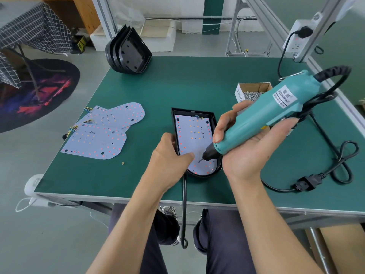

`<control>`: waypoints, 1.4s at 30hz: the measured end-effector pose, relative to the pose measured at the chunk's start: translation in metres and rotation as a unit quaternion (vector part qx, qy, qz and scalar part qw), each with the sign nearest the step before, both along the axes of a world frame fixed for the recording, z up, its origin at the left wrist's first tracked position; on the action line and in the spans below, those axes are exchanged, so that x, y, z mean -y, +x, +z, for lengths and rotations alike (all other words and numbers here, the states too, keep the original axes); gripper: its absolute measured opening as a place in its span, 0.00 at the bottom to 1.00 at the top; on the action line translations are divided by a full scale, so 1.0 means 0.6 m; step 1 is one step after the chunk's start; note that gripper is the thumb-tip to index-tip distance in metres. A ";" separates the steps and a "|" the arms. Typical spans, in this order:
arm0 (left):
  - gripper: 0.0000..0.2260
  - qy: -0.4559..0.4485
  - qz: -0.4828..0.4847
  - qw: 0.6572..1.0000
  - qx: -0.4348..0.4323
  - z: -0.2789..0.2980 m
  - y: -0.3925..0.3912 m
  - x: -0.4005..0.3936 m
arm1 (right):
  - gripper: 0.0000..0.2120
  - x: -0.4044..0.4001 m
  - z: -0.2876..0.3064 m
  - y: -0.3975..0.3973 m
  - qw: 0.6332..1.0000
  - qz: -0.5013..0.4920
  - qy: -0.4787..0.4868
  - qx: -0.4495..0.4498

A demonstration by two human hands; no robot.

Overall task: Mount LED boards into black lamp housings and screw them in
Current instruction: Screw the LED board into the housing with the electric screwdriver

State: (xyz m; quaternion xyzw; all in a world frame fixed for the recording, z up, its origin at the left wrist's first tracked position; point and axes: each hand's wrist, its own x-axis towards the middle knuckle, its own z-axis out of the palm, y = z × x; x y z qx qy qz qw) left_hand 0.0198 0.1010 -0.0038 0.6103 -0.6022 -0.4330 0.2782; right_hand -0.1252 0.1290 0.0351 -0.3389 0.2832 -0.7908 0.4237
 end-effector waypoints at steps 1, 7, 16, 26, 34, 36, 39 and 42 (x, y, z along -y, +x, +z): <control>0.14 0.000 0.000 1.000 -0.001 0.000 0.000 0.000 | 0.38 0.001 0.000 0.000 1.000 0.000 -0.002 0.000; 0.14 -0.001 -0.004 1.000 0.005 0.001 0.000 0.000 | 0.34 0.003 -0.003 -0.001 0.999 -0.012 -0.036 -0.015; 0.14 0.003 -0.007 1.000 0.001 0.004 0.001 -0.002 | 0.34 0.006 -0.004 0.007 0.997 -0.070 0.023 0.005; 0.14 -0.006 -0.013 1.000 -0.002 0.002 0.002 -0.001 | 0.31 0.005 0.001 0.006 0.997 -0.079 0.018 -0.019; 0.14 -0.013 -0.013 1.000 0.006 -0.002 0.002 0.000 | 0.10 0.011 0.007 0.007 0.985 -0.140 0.073 -0.062; 0.14 -0.012 -0.014 1.000 0.004 -0.003 0.002 0.001 | 0.11 0.011 0.010 0.007 0.986 -0.138 0.074 -0.063; 0.13 -0.010 -0.012 1.000 0.002 -0.003 0.002 0.001 | 0.11 0.010 0.011 0.006 0.987 -0.127 0.069 -0.063; 0.13 -0.007 -0.008 1.000 0.003 0.000 0.001 -0.001 | 0.10 0.010 0.009 0.004 0.988 -0.126 0.063 -0.058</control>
